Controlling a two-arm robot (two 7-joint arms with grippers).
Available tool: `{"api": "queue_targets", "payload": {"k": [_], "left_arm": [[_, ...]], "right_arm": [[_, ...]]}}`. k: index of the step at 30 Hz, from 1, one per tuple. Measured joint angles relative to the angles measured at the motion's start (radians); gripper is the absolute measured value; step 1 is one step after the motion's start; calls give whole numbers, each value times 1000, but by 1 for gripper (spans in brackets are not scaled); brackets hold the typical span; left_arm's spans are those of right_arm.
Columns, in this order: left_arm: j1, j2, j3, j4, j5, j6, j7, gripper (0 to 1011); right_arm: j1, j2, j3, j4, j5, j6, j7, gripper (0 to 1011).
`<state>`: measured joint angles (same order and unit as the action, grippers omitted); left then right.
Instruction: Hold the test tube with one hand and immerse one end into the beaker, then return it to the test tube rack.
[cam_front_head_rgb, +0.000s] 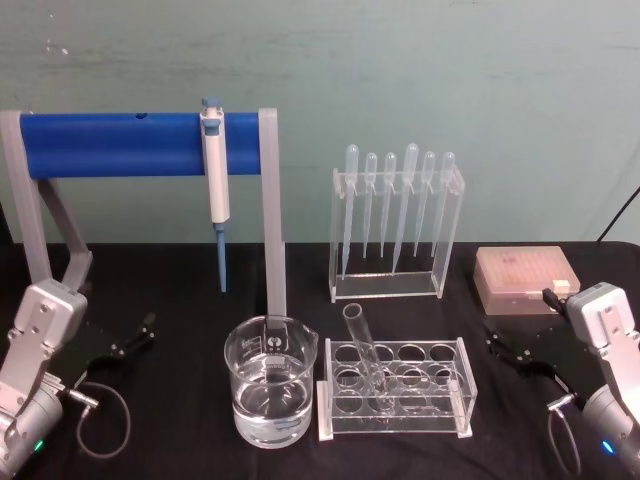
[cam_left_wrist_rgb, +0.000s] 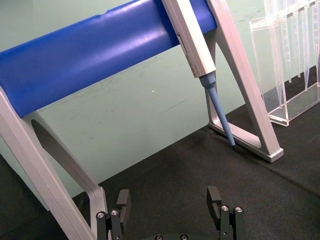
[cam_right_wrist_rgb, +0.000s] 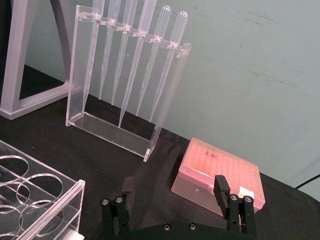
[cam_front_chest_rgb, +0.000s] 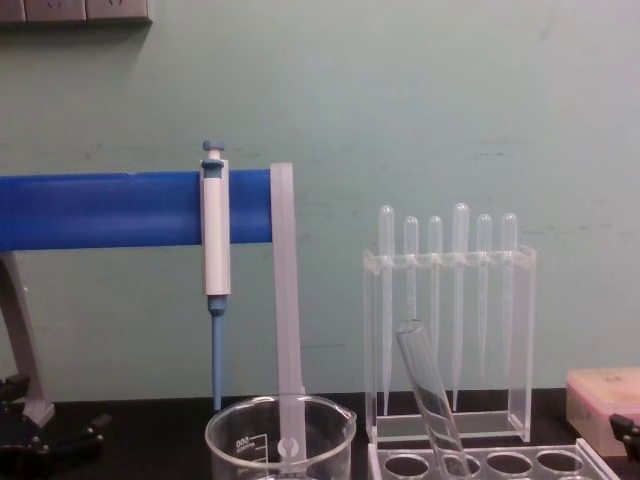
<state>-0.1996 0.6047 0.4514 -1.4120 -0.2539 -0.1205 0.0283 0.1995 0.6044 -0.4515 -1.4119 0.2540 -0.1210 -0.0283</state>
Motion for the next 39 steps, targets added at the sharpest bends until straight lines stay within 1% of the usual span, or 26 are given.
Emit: {"api": "queue_targets", "payload": {"k": [39], "left_arm": [[0, 0, 0, 0, 0, 0, 0, 1000]], "right_arm": [[0, 0, 0, 0, 0, 1, 0, 1002]]}}
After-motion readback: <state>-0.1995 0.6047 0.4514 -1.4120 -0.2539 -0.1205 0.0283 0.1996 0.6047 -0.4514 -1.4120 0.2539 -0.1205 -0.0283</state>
